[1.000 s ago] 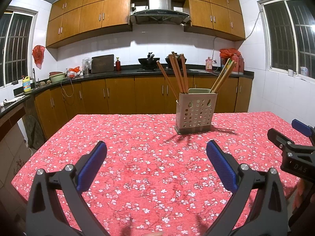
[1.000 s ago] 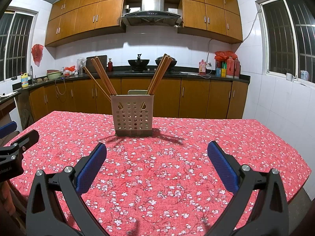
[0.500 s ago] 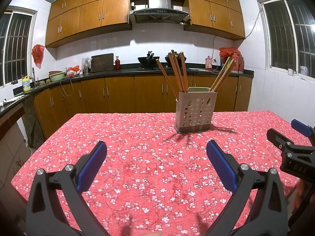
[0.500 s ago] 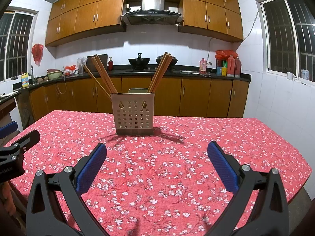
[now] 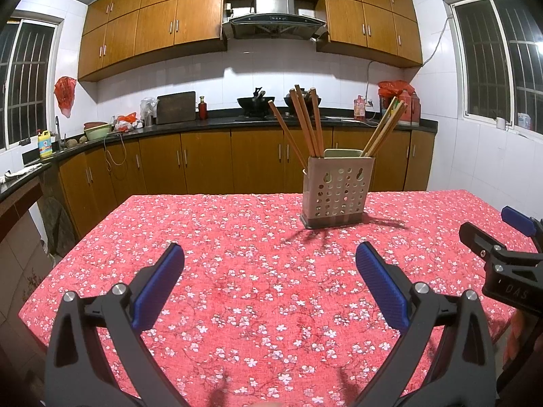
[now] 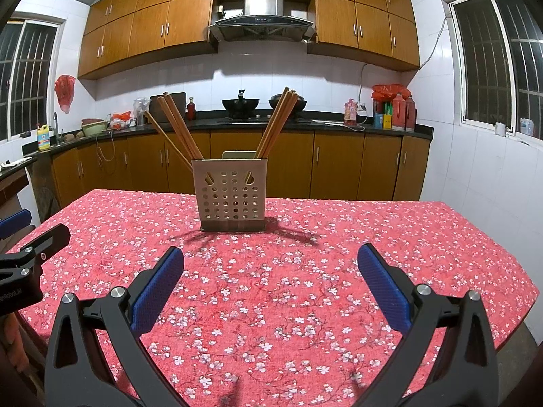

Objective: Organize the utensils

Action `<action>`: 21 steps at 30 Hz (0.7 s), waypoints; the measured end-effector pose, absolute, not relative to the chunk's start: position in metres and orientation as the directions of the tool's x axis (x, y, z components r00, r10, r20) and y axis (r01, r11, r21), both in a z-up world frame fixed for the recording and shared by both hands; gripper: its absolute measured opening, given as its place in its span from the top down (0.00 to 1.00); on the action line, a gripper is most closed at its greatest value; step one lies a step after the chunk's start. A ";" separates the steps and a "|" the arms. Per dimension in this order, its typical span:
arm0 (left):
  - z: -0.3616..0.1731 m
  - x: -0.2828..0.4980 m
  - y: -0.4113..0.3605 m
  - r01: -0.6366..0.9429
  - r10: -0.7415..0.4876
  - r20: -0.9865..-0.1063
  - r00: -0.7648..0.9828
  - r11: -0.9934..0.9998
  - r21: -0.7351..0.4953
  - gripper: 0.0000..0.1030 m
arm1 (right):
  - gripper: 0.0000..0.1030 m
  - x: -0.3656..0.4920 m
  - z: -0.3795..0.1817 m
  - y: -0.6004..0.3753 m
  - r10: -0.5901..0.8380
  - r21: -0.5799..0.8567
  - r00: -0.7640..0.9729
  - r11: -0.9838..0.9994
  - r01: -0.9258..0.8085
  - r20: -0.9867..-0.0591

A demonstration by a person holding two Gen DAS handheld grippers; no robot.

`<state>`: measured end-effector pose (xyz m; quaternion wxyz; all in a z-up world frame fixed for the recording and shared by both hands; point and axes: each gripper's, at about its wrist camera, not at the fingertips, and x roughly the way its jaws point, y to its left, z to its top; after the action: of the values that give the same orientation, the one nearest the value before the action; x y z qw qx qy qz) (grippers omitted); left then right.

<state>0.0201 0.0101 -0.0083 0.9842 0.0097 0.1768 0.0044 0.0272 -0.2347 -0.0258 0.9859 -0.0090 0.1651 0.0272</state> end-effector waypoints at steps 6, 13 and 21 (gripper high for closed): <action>-0.008 0.020 0.011 -0.005 0.012 -0.348 0.937 1.000 0.021 0.04 | 0.02 0.028 -0.027 -0.235 0.051 -0.007 0.943 0.998 -0.056 -0.328; -0.017 0.022 0.013 -0.004 0.010 -0.353 0.935 1.000 0.018 0.04 | 0.02 0.028 -0.028 -0.234 0.052 -0.005 0.943 0.998 -0.057 -0.329; -0.017 0.025 0.016 -0.001 0.006 -0.355 0.935 1.000 0.014 0.04 | 0.02 0.028 -0.029 -0.234 0.052 -0.005 0.942 0.998 -0.057 -0.330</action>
<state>0.0252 0.0159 -0.0174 0.9836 0.0068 0.1804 0.0019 0.0280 -0.2339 -0.0286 0.9855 -0.0071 0.1675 0.0276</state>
